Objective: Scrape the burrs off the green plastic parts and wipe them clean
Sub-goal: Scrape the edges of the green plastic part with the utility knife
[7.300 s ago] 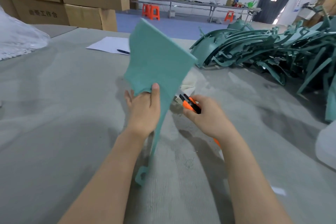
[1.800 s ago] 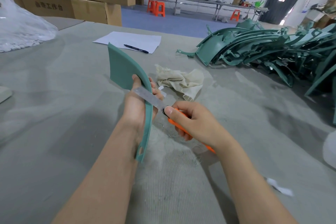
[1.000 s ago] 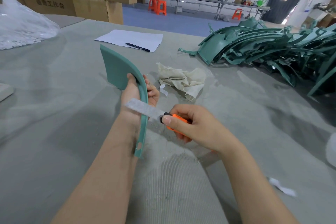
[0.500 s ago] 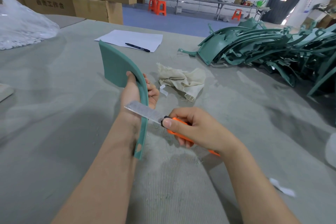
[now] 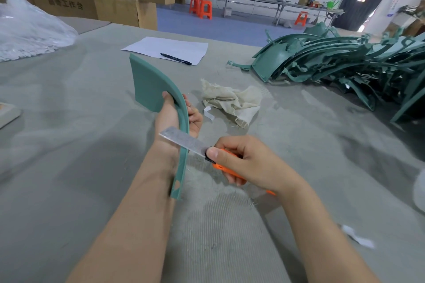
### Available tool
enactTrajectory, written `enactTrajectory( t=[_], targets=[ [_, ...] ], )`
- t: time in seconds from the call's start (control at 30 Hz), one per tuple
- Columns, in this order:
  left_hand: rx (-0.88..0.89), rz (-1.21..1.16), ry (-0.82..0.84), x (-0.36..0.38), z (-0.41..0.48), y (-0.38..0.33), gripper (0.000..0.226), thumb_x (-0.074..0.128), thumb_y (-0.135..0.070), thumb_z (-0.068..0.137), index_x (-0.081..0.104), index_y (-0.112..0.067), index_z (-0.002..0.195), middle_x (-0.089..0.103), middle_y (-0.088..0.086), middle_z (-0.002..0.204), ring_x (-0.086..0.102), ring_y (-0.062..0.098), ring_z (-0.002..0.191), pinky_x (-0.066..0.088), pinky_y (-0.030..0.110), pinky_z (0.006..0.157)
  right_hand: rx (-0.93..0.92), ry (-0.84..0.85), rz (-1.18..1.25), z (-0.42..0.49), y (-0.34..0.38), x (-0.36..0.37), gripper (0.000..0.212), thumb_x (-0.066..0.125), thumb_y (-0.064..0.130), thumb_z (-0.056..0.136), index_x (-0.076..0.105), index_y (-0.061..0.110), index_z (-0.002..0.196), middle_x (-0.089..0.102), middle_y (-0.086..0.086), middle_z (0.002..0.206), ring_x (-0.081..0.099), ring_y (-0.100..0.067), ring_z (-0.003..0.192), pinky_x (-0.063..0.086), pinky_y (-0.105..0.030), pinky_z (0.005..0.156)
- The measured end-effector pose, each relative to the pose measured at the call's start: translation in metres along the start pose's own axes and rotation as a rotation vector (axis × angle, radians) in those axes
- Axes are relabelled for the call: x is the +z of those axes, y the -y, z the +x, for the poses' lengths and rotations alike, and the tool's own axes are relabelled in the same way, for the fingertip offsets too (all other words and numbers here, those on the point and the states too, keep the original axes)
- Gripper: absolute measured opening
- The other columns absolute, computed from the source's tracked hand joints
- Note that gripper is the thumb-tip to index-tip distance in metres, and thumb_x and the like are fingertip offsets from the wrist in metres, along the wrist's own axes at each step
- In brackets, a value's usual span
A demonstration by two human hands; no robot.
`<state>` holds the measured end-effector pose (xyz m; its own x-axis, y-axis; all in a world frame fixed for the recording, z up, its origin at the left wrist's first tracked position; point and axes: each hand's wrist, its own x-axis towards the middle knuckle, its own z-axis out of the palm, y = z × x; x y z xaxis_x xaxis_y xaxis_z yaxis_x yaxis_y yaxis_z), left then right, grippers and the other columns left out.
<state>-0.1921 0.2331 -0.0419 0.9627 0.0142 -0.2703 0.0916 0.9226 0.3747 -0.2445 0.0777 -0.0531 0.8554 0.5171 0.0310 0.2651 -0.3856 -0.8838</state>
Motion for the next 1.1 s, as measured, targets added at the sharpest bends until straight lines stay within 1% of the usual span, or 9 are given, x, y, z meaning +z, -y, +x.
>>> enactTrajectory(
  t=[0.17,0.3,0.43,0.5,0.63,0.7,0.77,0.87,1.1],
  targets=[
    [0.028,-0.037,0.059,-0.004,0.0,0.001,0.046,0.035,-0.043,0.102,0.048,-0.013,0.07,0.044,-0.007,0.044,0.039,0.002,0.032,0.028,0.012,0.034,-0.019,0.146,-0.005,-0.003,0.006,0.004,0.028,0.06,0.036,0.095,0.062,0.025,0.068,0.055,0.002,0.05,0.05,-0.01,0.046,0.045,-0.021,0.047],
    [0.041,-0.063,0.085,-0.008,0.002,-0.001,0.044,0.037,-0.041,0.102,0.049,-0.012,0.071,0.044,-0.007,0.047,0.04,0.002,0.035,0.029,0.013,0.035,-0.021,0.25,-0.052,-0.005,0.011,0.006,0.032,0.063,0.033,0.093,0.062,0.007,0.074,0.059,-0.006,0.056,0.052,-0.012,0.049,0.045,-0.019,0.049],
    [0.074,-0.025,0.055,-0.008,0.004,-0.003,0.045,0.036,-0.043,0.102,0.049,-0.013,0.071,0.045,-0.006,0.047,0.039,0.004,0.034,0.03,0.014,0.034,0.058,0.402,-0.075,-0.009,0.015,0.002,0.029,0.066,0.037,0.089,0.064,0.012,0.074,0.059,-0.005,0.059,0.053,-0.012,0.051,0.046,-0.018,0.05],
    [0.132,0.134,-0.023,-0.007,0.005,-0.001,0.044,0.036,-0.045,0.102,0.046,-0.015,0.071,0.043,-0.006,0.052,0.038,0.004,0.033,0.029,0.014,0.034,0.058,0.352,-0.001,-0.011,0.018,-0.003,0.031,0.062,0.039,0.088,0.063,0.01,0.075,0.058,-0.001,0.055,0.052,-0.009,0.049,0.046,-0.018,0.049],
    [0.298,0.659,-0.16,-0.005,0.0,0.012,0.04,0.036,-0.047,0.101,0.059,-0.015,0.094,0.058,-0.001,0.071,0.058,0.01,0.057,0.046,0.018,0.054,0.077,-0.135,0.076,-0.009,0.013,-0.021,0.046,0.056,0.048,0.091,0.061,0.003,0.089,0.059,-0.002,0.059,0.055,-0.013,0.052,0.049,-0.029,0.056],
    [0.384,0.761,-0.151,-0.003,-0.005,0.018,0.032,0.039,-0.038,0.101,0.059,-0.012,0.098,0.054,-0.002,0.069,0.054,0.009,0.055,0.043,0.019,0.052,0.136,-0.292,0.099,-0.008,0.009,-0.025,0.039,0.061,0.047,0.086,0.059,0.008,0.089,0.059,-0.002,0.063,0.055,-0.012,0.053,0.049,-0.028,0.056],
    [0.48,0.79,-0.135,0.001,-0.008,0.024,0.026,0.041,-0.027,0.101,0.053,-0.011,0.085,0.047,-0.002,0.066,0.048,0.008,0.053,0.039,0.017,0.056,0.19,-0.284,0.109,-0.007,0.006,-0.027,0.036,0.068,0.045,0.081,0.055,0.012,0.089,0.057,-0.001,0.066,0.053,-0.011,0.053,0.049,-0.023,0.054],
    [0.615,0.833,-0.191,0.004,-0.008,0.031,0.033,0.04,-0.028,0.102,0.045,-0.011,0.073,0.046,0.001,0.071,0.044,0.017,0.07,0.034,0.026,0.069,0.242,-0.148,0.194,-0.006,0.007,-0.022,0.026,0.074,0.029,0.082,0.056,0.012,0.088,0.063,0.001,0.066,0.05,-0.009,0.046,0.043,-0.02,0.045],
    [0.784,0.808,-0.27,0.002,-0.003,0.027,0.044,0.04,-0.031,0.102,0.032,-0.019,0.06,0.038,-0.011,0.05,0.036,0.007,0.052,0.032,0.025,0.06,0.249,0.041,0.275,-0.002,0.013,-0.006,0.01,0.069,0.005,0.084,0.06,0.007,0.08,0.067,-0.004,0.068,0.045,-0.007,0.04,0.036,-0.017,0.039]
  ],
)
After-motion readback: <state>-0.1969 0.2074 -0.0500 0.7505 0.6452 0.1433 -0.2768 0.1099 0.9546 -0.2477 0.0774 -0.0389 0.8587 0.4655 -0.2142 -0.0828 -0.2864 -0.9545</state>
